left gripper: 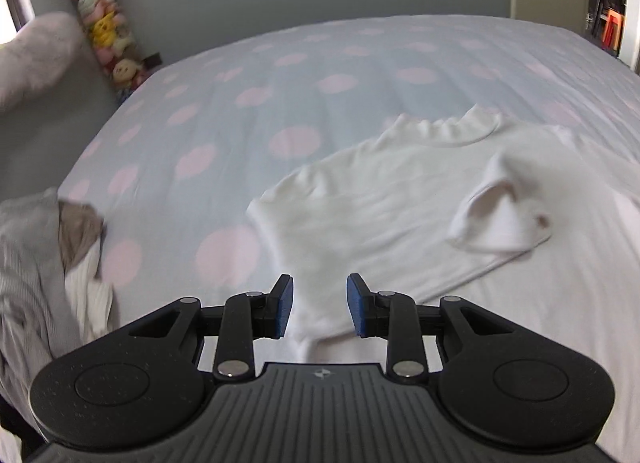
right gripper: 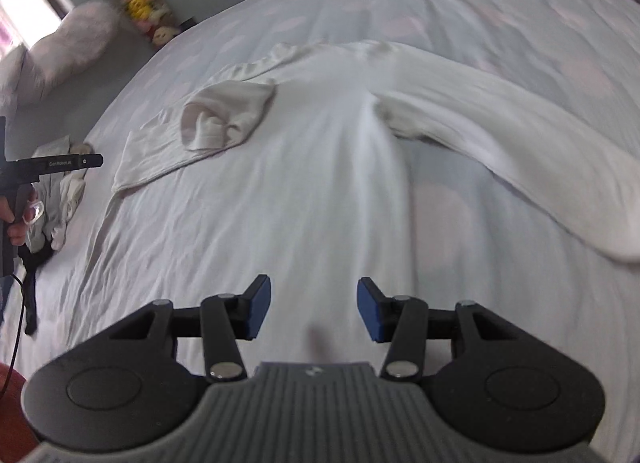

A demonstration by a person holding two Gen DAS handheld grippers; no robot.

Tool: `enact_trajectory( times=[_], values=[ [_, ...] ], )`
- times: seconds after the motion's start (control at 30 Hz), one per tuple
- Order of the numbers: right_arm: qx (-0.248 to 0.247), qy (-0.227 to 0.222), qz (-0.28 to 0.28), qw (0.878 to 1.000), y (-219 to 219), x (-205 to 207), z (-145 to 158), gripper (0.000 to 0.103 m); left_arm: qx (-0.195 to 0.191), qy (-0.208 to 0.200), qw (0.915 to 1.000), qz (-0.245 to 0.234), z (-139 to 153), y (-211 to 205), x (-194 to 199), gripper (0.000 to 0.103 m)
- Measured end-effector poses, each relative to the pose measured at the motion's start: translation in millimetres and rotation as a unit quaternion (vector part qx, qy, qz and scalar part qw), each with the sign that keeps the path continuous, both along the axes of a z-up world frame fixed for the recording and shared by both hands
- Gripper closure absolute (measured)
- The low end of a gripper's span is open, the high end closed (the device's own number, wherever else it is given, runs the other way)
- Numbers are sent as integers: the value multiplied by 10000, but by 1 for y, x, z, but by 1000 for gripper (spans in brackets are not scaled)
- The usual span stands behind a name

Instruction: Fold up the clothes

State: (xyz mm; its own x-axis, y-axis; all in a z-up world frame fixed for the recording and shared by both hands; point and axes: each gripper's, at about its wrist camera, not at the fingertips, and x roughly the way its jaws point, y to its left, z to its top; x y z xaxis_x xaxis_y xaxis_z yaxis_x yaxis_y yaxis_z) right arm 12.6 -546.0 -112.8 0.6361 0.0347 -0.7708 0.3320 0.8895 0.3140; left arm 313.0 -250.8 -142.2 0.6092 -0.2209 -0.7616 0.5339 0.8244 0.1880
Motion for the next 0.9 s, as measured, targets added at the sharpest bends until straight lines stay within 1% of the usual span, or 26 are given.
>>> enact_trajectory(
  times=[0.07, 0.2, 0.27, 0.33, 0.4, 0.47, 0.53, 0.57, 0.63, 0.77, 0.9],
  values=[
    [-193, 5, 223, 9996, 9, 23, 5, 52, 17, -70, 10000, -5, -12, 10, -1, 76],
    [-482, 33, 599, 9970, 26, 67, 12, 52, -102, 210, 9997, -97, -39, 27, 6, 76],
    [-585, 41, 752, 9954, 34, 86, 13, 52, -116, 279, 9995, -117, -46, 33, 10, 76],
    [-616, 47, 852, 9944, 40, 102, 11, 52, -240, 288, 9992, -146, -48, 38, 15, 76],
    [-648, 54, 952, 9933, 46, 118, 10, 52, -371, 249, 9986, -280, -49, 40, 18, 76],
    [-721, 68, 1046, 9919, 51, 132, 10, 52, -349, 186, 9984, -413, -52, 37, 19, 76],
    [-811, 59, 1132, 9902, 54, 147, 12, 52, -420, 203, 9979, -458, -57, 37, 20, 80],
    [-877, 28, 1166, 9893, 55, 155, 15, 52, -460, 215, 9976, -479, -59, 37, 20, 88],
    [-1020, -48, 1229, 9872, 57, 169, 23, 52, -492, 385, 9973, -382, -58, 40, 25, 91],
    [-1365, -114, 1401, 9806, 63, 200, 35, 52, -499, 724, 9960, -132, -49, 47, 32, 93],
    [-1894, -40, 1593, 9689, 74, 229, 34, 54, -643, 856, 9942, -56, -47, 53, 35, 93]
  ],
)
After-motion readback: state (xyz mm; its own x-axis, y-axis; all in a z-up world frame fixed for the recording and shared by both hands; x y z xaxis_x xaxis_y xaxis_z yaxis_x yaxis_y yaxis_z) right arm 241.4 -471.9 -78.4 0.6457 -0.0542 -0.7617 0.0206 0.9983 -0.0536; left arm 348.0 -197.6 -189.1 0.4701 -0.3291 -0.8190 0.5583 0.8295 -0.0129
